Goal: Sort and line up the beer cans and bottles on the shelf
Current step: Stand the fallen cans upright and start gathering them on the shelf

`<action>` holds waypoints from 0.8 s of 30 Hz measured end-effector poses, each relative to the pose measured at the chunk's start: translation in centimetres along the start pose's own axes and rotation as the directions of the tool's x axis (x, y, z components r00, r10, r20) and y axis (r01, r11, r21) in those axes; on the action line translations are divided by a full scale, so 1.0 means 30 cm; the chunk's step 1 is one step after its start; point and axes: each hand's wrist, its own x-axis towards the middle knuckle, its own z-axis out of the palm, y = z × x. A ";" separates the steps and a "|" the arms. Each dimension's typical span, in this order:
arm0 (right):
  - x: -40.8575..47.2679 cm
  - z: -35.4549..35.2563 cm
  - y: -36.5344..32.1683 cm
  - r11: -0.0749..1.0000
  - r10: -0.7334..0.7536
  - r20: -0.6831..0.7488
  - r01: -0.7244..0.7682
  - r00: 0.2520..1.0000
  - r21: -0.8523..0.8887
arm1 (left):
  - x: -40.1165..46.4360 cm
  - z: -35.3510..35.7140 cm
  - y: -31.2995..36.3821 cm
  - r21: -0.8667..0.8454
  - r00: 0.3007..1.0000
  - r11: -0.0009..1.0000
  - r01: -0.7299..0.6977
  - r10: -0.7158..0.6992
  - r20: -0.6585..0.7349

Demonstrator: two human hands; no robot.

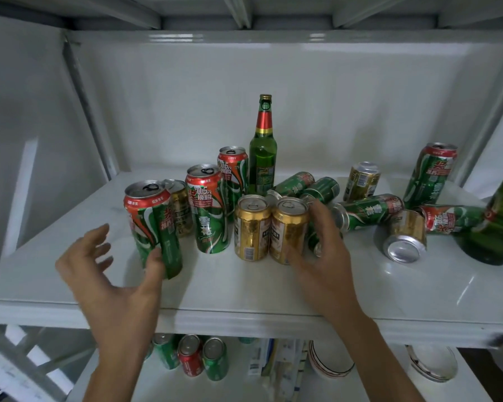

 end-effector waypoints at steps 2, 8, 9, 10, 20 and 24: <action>0.001 0.003 0.016 0.999 0.012 0.001 -0.012 1.000 -0.036 | 0.021 -0.001 -0.047 0.079 0.963 0.975 0.206 -0.217 0.162; 0.004 0.010 0.039 0.993 -0.053 -0.021 0.051 0.998 -0.109 | 0.072 0.048 -0.091 0.268 0.905 0.955 0.127 -0.222 0.363; 0.003 0.008 0.042 0.992 -0.055 -0.022 0.052 0.998 -0.117 | 0.076 0.055 -0.089 0.279 0.905 0.954 0.114 -0.215 0.366; 0.002 0.005 0.044 0.991 -0.055 -0.023 0.052 0.998 -0.123 | 0.079 0.062 -0.086 0.281 0.904 0.954 0.107 -0.211 0.372; -0.008 0.012 0.025 0.991 -0.099 -0.132 0.087 0.986 -0.098 | 0.098 0.125 -0.095 0.221 0.885 0.970 0.102 -0.190 0.425; -0.008 0.011 0.018 0.990 -0.117 -0.166 0.101 0.979 -0.097 | 0.100 0.135 -0.104 0.209 0.881 0.973 0.095 -0.180 0.438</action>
